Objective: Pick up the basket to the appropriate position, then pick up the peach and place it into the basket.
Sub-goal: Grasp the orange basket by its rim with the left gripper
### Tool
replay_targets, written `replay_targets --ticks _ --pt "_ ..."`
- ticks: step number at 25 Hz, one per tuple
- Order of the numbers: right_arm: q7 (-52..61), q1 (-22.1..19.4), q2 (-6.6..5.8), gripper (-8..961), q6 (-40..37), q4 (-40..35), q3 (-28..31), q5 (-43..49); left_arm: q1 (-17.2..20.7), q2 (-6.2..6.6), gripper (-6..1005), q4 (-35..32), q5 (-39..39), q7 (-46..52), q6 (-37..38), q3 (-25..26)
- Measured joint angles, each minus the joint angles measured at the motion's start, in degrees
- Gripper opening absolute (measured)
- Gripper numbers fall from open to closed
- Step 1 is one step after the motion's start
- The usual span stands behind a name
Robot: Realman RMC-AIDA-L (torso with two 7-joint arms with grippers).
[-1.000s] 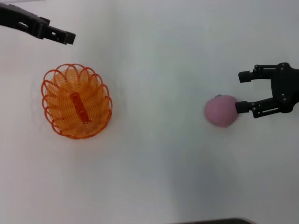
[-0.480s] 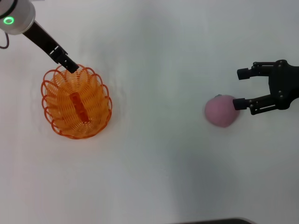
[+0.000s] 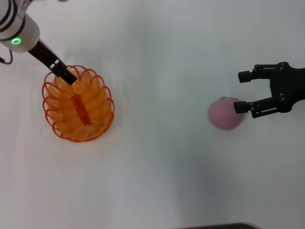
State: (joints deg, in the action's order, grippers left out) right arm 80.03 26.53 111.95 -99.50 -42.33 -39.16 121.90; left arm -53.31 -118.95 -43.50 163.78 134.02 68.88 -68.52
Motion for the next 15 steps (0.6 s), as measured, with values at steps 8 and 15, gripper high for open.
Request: replay_targets --ticks 8,15 --pt "0.08 0.22 0.38 957 0.63 -0.04 0.21 0.01 0.46 0.00 874 1.86 0.05 -0.67 -1.54 -2.49" --pt "0.13 0.32 0.58 957 0.97 0.04 0.19 0.01 0.70 -0.26 743 1.63 0.06 -1.25 -1.23 -2.64"
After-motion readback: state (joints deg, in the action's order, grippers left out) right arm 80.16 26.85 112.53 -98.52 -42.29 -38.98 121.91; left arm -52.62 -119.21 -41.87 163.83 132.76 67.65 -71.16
